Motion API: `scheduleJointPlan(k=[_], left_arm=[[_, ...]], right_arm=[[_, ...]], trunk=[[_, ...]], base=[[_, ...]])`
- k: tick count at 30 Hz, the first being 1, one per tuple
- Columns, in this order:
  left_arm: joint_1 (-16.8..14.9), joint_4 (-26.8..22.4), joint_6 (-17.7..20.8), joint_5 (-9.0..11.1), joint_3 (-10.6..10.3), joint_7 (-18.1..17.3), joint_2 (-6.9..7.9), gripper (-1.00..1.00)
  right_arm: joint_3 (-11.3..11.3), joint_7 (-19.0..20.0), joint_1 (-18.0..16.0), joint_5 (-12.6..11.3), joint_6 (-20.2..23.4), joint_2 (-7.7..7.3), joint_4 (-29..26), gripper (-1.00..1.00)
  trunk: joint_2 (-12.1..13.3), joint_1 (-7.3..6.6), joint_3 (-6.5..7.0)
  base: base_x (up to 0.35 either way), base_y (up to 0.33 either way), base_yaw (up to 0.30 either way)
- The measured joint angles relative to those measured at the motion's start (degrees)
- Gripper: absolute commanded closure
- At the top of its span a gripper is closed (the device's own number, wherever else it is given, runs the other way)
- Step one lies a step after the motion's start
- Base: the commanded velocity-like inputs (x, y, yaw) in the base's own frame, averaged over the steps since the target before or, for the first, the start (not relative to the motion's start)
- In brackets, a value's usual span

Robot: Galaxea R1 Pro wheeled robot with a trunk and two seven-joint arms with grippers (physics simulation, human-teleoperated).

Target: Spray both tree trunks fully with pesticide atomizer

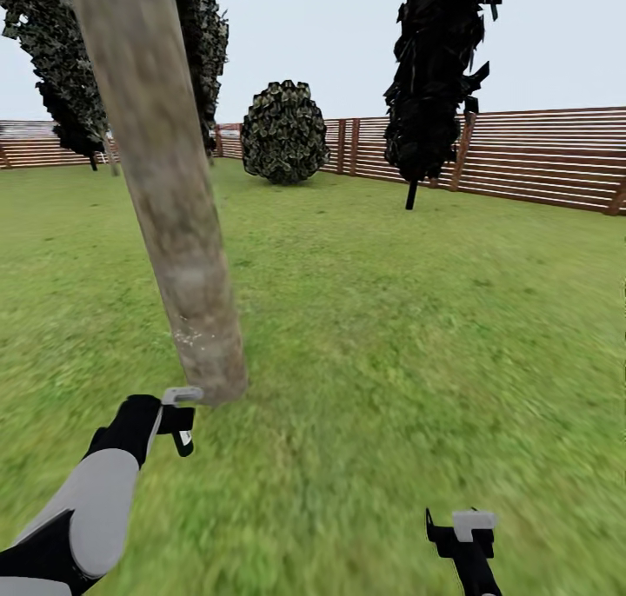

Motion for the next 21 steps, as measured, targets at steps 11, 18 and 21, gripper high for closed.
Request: scheduleJointPlan(k=[11,18,21], left_arm=[[0.0,-0.03,0.02,-0.15,0.07,0.04,0.18,1.0],[0.09,0.11,0.01,-0.24,-0.14,3.13,0.68,1.0],[0.1,0.63,0.03,0.02,-0.17,3.45,0.62,1.0]], right_arm=[[0.0,0.0,-0.01,0.0,0.0,0.0,0.01,-1.0],[0.01,0.0,-0.01,0.0,0.01,0.06,0.02,-1.0],[0.0,0.0,-0.01,0.0,0.01,0.09,0.02,-1.0]], trunk=[[0.0,-0.02,0.0],[0.0,-0.02,0.0],[0.0,-0.02,0.0]], base=[[0.205,-0.226,0.025],[0.232,-0.204,0.263],[0.232,-0.204,0.278]])
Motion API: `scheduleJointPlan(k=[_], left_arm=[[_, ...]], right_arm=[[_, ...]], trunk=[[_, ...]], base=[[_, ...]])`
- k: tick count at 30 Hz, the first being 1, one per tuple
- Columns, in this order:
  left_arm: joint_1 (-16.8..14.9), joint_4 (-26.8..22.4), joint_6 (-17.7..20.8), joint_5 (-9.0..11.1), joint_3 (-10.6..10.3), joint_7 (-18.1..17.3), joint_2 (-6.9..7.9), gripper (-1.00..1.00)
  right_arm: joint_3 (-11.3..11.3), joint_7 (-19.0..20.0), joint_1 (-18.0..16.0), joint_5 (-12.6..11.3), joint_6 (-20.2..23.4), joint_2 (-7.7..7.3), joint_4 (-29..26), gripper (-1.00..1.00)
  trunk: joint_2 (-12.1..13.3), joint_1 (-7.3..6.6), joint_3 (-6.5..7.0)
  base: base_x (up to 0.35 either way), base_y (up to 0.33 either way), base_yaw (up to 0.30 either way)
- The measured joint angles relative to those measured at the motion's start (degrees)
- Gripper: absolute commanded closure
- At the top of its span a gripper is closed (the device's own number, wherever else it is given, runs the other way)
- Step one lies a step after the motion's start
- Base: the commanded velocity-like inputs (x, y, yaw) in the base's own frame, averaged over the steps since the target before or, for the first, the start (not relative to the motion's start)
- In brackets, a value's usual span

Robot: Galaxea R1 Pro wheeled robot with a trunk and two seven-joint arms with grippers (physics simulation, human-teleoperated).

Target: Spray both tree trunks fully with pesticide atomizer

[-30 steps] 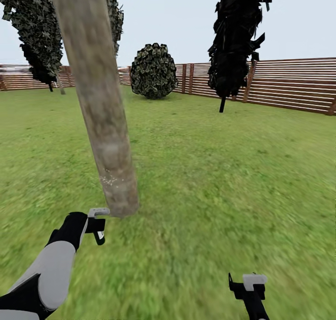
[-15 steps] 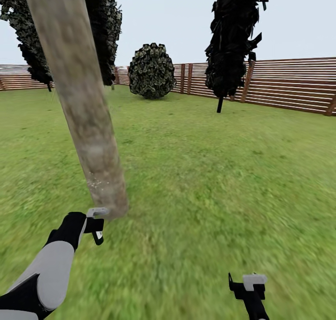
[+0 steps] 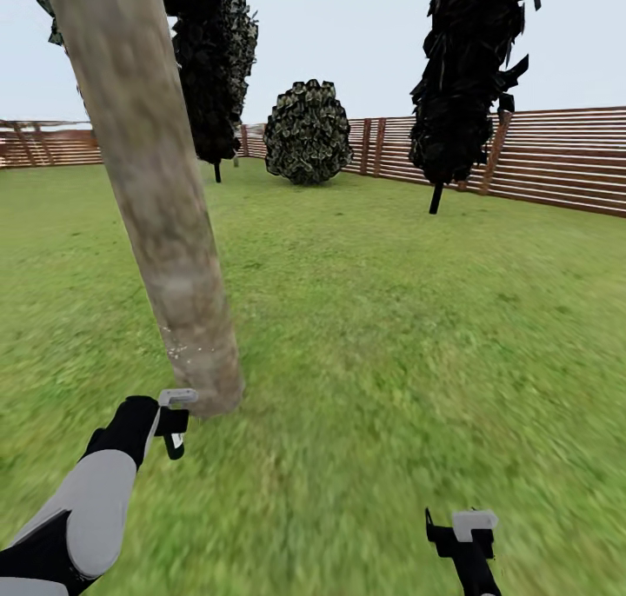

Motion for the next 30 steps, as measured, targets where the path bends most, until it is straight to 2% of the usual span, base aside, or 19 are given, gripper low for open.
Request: scheduleJointPlan(k=[6,17,24,27,28,29,30], left_arm=[[0.0,0.31,0.02,0.09,0.03,0.05,-0.4,1.0],[-0.01,0.34,0.17,0.11,0.19,-0.2,-0.75,1.0],[-0.15,-0.36,0.77,0.08,0.23,-0.4,-0.59,1.0],[-1.23,-0.48,1.48,0.2,0.18,-0.51,-0.82,1.0],[-4.04,-0.45,4.87,-0.01,0.24,-0.6,-1.39,1.0],[-7.44,-0.5,6.25,0.57,0.17,-0.63,-1.55,1.0],[-8.69,-0.51,6.96,0.36,0.14,-0.64,-1.62,1.0]], right_arm=[[0.01,0.0,0.0,0.0,0.0,0.0,0.0,-1.0],[0.0,0.0,0.01,0.0,-0.01,0.0,-0.02,-1.0],[-0.01,0.01,0.0,-0.01,0.0,0.0,0.0,-1.0],[-0.01,0.01,0.01,-0.02,0.0,0.0,0.0,-1.0],[-0.02,0.01,0.01,-0.07,0.0,-0.04,-0.01,-1.0],[-0.02,-0.01,0.01,-0.09,0.0,-0.06,-0.01,-1.0],[-0.01,0.0,0.01,-0.09,0.0,-0.06,-0.05,-1.0]], trunk=[[0.0,0.0,0.0],[0.0,0.02,0.0],[0.0,0.02,0.0],[0.0,0.02,0.0],[0.01,0.03,-0.01],[-0.01,0.02,0.01],[0.0,0.02,0.01]], base=[[0.217,-0.21,0.273],[0.008,-0.273,0.021],[0.0,-0.161,0.241],[0.0,-0.003,0.275],[0.0,0.0,0.274],[0.0,0.0,0.268],[0.0,0.0,0.243]])
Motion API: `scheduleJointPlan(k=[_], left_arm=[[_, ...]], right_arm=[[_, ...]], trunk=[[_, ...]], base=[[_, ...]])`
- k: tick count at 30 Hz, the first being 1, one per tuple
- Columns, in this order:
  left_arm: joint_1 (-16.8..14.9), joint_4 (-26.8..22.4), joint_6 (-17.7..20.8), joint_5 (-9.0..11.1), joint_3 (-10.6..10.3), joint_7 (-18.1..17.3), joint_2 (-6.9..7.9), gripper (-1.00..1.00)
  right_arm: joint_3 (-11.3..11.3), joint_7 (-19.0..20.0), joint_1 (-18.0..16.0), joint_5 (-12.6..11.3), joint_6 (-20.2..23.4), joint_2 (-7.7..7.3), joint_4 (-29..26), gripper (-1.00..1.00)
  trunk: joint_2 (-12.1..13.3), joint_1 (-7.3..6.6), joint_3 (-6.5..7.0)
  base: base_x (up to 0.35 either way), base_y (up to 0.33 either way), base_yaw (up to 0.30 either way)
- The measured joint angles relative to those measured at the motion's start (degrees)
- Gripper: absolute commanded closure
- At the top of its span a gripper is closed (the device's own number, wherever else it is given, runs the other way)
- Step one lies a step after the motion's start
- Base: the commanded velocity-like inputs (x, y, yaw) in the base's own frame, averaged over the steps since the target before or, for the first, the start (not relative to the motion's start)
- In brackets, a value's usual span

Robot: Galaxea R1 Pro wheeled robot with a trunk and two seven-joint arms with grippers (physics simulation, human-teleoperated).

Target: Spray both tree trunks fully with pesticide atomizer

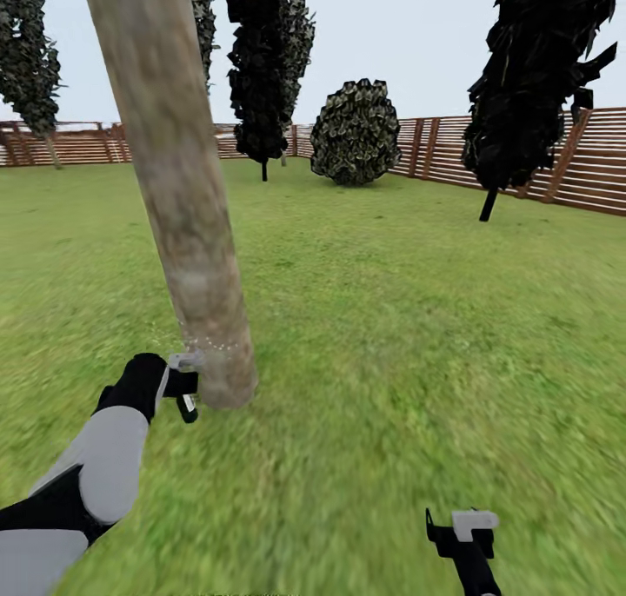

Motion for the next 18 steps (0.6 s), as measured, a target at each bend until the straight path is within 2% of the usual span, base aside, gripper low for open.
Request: scheduleJointPlan(k=[2,4,8,18], left_arm=[[-2.76,0.08,0.87,-0.08,-0.1,-0.07,-0.05,1.0],[-4.8,0.12,3.52,-0.22,-0.41,-0.51,-0.05,1.0],[-5.18,0.02,4.61,-0.62,-0.63,-2.38,0.06,1.0],[-4.33,0.02,4.51,-0.63,-0.97,-2.57,0.71,1.0]], right_arm=[[0.0,0.0,0.0,0.0,0.0,0.01,0.0,-1.0],[0.01,0.01,0.0,0.05,0.0,0.04,0.04,-1.0],[0.02,-0.03,0.0,0.09,0.0,0.0,0.03,-1.0],[0.01,0.0,0.0,0.07,-0.01,-0.04,0.03,-1.0]], trunk=[[0.0,0.0,0.0],[0.0,0.0,-0.01],[0.0,-0.01,-0.01],[0.0,-0.01,-0.01]], base=[[0.0,0.0,0.094],[0.0,0.0,0.018],[0.062,-0.115,0.003],[0.137,-0.241,0.0]])
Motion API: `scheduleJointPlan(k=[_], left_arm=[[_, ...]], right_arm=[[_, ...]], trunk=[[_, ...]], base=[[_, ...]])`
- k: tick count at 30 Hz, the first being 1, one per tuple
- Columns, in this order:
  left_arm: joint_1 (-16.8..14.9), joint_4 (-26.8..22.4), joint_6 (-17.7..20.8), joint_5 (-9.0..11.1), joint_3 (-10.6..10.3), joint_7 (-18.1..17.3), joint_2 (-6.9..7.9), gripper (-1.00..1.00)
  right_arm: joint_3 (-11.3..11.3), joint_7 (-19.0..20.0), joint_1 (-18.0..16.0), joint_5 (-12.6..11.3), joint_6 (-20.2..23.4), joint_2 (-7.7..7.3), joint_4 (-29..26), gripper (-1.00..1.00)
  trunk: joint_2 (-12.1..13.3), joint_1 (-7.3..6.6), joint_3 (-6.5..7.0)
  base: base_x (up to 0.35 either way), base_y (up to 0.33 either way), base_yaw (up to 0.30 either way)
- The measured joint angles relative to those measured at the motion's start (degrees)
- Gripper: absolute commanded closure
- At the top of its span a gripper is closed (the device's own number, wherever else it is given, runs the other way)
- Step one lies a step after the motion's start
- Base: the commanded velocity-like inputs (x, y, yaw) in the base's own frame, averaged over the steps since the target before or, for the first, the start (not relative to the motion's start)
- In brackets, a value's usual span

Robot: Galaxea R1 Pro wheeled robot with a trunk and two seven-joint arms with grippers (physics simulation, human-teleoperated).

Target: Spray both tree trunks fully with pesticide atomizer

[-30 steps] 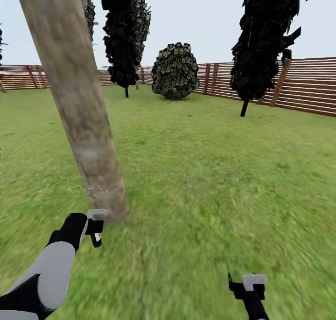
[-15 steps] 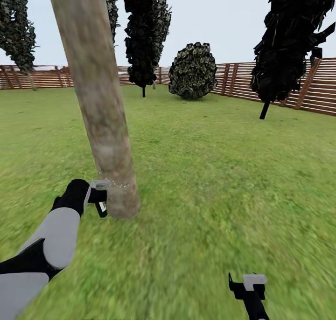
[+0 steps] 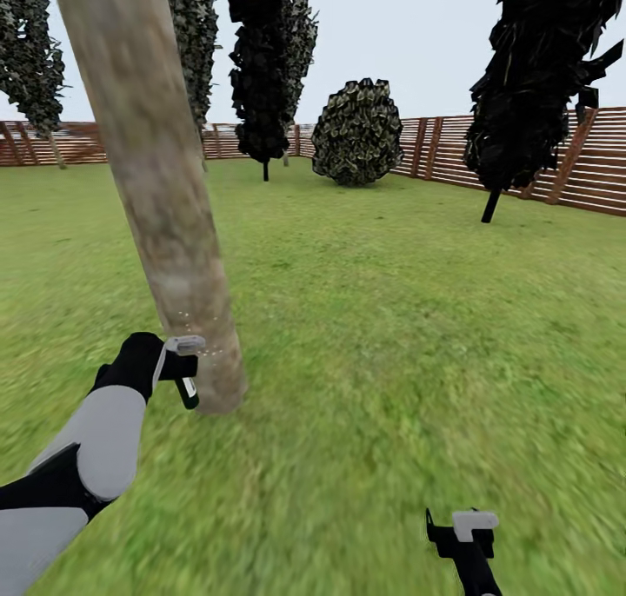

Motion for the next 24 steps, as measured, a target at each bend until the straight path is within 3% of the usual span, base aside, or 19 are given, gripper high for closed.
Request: scheduleJointPlan(k=[5,9,11,14,17,19,24], left_arm=[[0.19,-0.02,-0.25,-0.13,0.04,-0.03,0.55,1.0],[1.33,0.06,-0.41,-0.2,0.33,-0.13,3.15,1.0],[1.92,0.67,-0.52,-0.13,0.41,-0.25,5.12,1.0],[3.25,0.84,-0.57,0.3,0.26,-0.3,4.97,1.0],[3.82,0.83,-0.66,0.5,0.26,-0.29,2.4,1.0],[3.85,0.72,-0.73,0.18,0.26,-0.27,1.94,1.0],[4.0,0.31,-0.89,-0.33,0.46,-0.27,4.48,1.0]], right_arm=[[0.0,0.0,0.0,0.02,0.0,0.01,0.0,-1.0],[0.0,0.0,-0.01,0.02,0.0,0.01,0.01,-1.0],[0.0,0.0,-0.01,0.02,0.0,0.01,0.01,-1.0],[0.0,0.0,-0.01,0.02,0.0,0.01,0.01,-1.0],[0.0,0.0,-0.01,0.02,0.0,0.01,0.01,-1.0],[0.0,0.0,0.0,0.02,0.0,0.01,0.0,-1.0],[0.0,0.0,0.0,0.02,0.0,0.01,0.0,-1.0]], trunk=[[0.0,0.0,0.0],[0.0,0.0,0.0],[0.0,0.01,0.0],[0.0,0.01,0.0],[0.0,0.0,0.0],[0.0,0.0,0.0],[0.0,0.0,0.0]], base=[[0.115,-0.254,0.0],[0.105,-0.258,0.12],[0.104,-0.258,0.259],[0.105,-0.258,0.272],[0.105,-0.258,0.2],[0.105,-0.258,0.043],[0.09,-0.262,0.004]])
